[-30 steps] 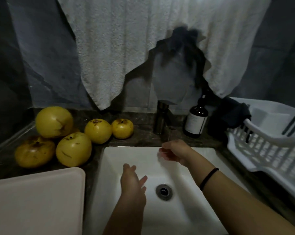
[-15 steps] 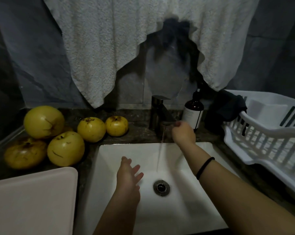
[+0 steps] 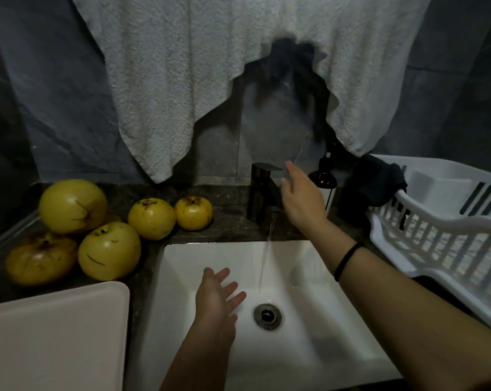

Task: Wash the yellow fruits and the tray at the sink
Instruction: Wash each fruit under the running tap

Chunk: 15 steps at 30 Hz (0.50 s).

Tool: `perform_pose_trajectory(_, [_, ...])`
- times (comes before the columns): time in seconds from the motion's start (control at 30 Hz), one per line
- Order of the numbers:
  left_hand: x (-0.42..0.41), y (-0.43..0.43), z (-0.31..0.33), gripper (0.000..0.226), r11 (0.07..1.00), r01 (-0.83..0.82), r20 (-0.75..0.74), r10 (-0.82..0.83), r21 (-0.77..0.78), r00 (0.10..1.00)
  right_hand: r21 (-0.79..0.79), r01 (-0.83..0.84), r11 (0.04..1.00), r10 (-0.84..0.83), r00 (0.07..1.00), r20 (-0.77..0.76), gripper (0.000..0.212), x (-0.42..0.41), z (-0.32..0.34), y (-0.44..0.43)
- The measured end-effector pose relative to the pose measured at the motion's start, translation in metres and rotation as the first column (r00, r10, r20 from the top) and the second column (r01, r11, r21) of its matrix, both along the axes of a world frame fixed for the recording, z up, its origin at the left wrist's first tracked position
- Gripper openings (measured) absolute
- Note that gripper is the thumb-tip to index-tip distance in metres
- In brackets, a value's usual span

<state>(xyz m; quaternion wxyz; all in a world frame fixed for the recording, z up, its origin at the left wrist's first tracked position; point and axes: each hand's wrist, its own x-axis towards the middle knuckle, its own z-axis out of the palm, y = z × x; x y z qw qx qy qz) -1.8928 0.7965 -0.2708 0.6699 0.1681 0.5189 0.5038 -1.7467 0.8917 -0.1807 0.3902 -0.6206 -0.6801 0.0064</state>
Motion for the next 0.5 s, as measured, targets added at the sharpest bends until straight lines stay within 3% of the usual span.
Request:
perform_pose_trajectory(0.2, [0.0,-0.001,0.0,0.053,1.0,0.005,0.017,-0.005,0.0,1.0,-0.265,-0.012,0.964,0.071,0.974,0.214,0.069,-0.025,0.011,0.014])
perform_pose_trajectory(0.5, [0.001,0.0,-0.001,0.053,1.0,0.016,0.025,-0.016,-0.004,1.0,-0.313,0.105,0.944,-0.009,0.956,0.293,0.075,-0.037,0.007,0.014])
